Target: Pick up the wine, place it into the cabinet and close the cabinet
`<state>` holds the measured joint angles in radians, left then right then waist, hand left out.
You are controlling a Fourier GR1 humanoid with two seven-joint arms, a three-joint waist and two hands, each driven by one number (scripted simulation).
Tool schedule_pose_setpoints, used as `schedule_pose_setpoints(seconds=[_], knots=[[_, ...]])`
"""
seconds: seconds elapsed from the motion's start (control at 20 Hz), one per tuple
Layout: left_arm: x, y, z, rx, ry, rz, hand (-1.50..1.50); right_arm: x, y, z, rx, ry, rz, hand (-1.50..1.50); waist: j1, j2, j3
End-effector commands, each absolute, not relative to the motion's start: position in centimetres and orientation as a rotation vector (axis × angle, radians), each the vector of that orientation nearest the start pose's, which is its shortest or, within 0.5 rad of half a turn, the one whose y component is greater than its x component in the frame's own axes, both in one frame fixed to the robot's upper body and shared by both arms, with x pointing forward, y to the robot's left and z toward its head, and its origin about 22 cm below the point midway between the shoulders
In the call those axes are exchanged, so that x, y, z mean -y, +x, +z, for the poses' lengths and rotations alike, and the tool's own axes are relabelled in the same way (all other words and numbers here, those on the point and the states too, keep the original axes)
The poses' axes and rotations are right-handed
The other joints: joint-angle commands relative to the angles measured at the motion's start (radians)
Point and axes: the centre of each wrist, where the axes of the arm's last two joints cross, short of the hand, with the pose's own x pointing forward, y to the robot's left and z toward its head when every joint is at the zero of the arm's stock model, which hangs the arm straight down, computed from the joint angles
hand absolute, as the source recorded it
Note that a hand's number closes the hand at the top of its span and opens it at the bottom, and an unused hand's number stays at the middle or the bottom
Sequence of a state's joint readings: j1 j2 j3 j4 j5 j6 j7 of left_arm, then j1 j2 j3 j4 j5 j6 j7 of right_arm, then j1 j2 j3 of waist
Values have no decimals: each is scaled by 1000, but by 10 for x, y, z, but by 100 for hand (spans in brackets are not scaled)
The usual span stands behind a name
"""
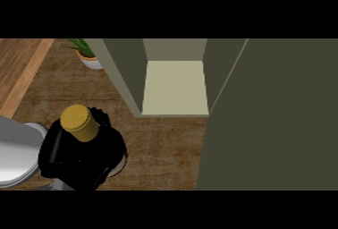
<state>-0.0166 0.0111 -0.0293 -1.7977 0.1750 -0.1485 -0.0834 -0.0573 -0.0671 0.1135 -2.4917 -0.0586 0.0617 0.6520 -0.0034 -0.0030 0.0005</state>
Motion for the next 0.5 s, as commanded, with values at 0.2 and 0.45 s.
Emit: schedule_pose_setpoints(seconds=[0.2,0.45], knots=[[-162,248,99,1893,-382,-28,150,217,117,205,1915,189,233,-150,-6,1,0],[-116,244,119,1891,-405,-37,150,213,136,212,1929,217,214,-150,-4,2,0]])
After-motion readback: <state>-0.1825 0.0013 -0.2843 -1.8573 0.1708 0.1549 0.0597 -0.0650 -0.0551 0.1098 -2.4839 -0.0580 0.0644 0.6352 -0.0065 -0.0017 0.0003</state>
